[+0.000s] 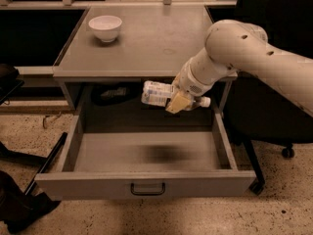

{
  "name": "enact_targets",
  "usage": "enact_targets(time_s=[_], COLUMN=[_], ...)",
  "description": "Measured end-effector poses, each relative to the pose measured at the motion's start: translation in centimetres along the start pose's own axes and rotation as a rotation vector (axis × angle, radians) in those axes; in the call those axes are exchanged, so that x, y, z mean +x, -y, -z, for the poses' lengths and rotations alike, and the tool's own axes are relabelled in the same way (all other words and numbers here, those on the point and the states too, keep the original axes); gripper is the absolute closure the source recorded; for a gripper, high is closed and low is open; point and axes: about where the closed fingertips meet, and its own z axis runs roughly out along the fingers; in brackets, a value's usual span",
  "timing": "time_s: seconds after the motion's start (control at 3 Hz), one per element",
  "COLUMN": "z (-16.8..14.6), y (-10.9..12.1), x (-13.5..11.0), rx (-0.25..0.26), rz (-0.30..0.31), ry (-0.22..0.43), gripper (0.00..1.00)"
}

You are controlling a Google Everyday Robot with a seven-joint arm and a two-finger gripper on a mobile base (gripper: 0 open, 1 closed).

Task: Place blue plastic bottle into top drawer

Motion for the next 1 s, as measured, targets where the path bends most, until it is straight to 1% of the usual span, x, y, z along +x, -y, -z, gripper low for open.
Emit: enact_targets(time_s=[0.33,0.67,1.0], z=[-3.8,-10.0,-13.7], y=[-2.2,-6.5,-9.3], x=[1.2,2.8,4.9], rx=[-0.085,-0.237,-0.311], rz=[-0.007,-0.019,-0.058], ry=[0.029,0.072,0.080], gripper=[1.00,1.00,1.00])
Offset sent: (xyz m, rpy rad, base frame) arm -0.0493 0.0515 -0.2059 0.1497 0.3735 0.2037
